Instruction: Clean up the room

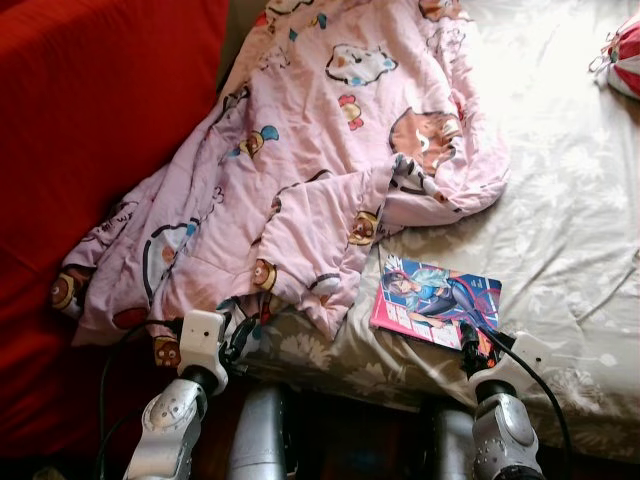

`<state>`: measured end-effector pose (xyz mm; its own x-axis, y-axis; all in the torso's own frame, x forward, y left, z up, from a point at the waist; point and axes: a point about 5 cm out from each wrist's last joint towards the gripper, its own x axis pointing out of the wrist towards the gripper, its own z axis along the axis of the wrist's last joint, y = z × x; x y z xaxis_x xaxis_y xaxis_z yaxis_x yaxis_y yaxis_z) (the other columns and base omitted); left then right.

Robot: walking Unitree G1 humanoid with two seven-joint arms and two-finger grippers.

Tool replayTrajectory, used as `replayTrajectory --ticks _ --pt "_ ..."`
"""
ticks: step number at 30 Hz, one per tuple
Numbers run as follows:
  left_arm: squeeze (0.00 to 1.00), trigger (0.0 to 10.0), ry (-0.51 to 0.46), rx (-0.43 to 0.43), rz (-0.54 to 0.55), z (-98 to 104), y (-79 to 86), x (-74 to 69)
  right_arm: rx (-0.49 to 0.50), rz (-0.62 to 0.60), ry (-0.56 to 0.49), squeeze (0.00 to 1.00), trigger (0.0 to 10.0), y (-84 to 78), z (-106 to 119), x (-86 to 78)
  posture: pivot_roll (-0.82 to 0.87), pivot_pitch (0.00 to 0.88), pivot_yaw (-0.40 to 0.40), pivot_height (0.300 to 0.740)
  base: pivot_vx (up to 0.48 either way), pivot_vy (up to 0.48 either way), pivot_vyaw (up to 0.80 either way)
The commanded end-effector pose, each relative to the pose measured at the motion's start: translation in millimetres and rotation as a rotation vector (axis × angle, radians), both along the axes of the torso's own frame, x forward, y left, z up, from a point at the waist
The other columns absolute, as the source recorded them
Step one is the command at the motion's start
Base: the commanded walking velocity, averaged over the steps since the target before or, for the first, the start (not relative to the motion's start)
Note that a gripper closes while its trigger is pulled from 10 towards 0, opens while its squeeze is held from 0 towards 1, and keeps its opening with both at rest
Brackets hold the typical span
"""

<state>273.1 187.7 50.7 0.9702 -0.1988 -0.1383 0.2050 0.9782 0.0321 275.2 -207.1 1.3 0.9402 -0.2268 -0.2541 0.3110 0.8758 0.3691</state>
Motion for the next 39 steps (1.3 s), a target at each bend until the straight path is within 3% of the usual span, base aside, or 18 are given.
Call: replayTrajectory --ticks 1,13,29,39 --pt "0.00 10.0 0.032 0.020 0.009 -5 7.6 -6.7 0.018 -0.020 0.039 0.00 10.0 1.1 -10 -9.7 0.14 0.255 0.125 0.602 0.000 0.000 0.00" --pt "0.00 10.0 0.035 0.031 0.018 -4 11.1 -7.2 0.013 -0.099 -0.041 0.00 10.0 -15.1 0 -7.5 0.15 0.252 0.129 0.602 0.000 0.000 0.00" --pt "0.00 10.0 0.035 0.053 0.020 -3 16.3 -6.6 0.038 -0.082 -0.021 0.00 10.0 -10.2 -5 -11.0 0.15 0.250 0.133 0.602 0.000 0.000 0.00" --pt "0.00 10.0 0.036 0.059 0.017 -3 16.7 -6.4 0.034 -0.120 -0.025 0.00 10.0 -19.7 -4 -12.5 0.15 0.246 0.138 0.602 0.000 0.000 0.00"
